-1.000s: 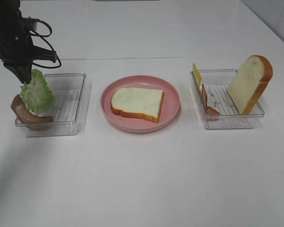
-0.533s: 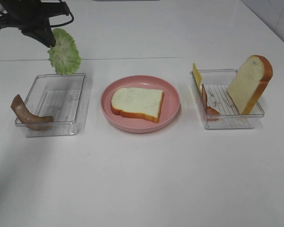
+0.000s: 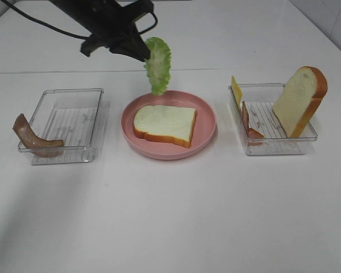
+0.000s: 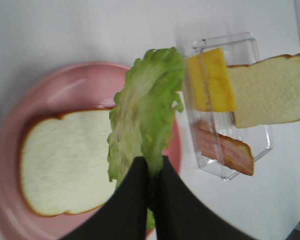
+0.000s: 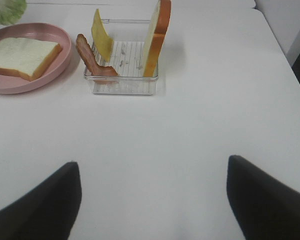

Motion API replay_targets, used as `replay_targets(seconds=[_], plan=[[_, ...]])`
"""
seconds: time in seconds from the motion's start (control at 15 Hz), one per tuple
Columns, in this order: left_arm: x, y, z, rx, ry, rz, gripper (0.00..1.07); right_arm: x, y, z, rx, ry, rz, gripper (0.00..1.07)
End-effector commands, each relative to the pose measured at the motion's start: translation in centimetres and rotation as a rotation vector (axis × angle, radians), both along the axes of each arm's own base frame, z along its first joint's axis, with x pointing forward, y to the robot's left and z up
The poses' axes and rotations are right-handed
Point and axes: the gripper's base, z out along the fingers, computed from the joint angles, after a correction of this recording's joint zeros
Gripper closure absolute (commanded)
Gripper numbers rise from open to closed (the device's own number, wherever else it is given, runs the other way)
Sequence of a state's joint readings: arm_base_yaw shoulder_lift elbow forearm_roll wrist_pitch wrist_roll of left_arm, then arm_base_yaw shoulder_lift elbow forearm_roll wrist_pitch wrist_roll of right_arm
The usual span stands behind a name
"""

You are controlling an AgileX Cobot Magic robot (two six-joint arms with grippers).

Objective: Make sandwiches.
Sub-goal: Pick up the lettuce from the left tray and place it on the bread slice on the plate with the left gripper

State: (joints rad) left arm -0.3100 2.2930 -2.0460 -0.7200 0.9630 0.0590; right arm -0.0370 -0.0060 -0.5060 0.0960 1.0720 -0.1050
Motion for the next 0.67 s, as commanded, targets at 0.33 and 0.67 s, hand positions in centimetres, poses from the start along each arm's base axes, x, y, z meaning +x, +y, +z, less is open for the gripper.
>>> replay_targets(seconds=[0.33,0.67], plan=[[-1.3,-5.7,-5.0,-0.048,0.061,-0.094,1.07,-0.1,0.0,0.1,-0.006,-0.022,-0.004,0.31],[-1.1,-4.2,-6.4,0.139,0.048,-0.109,1.07,-0.1,0.0,0.1,-0.006,-0.022,-0.004,0.31]])
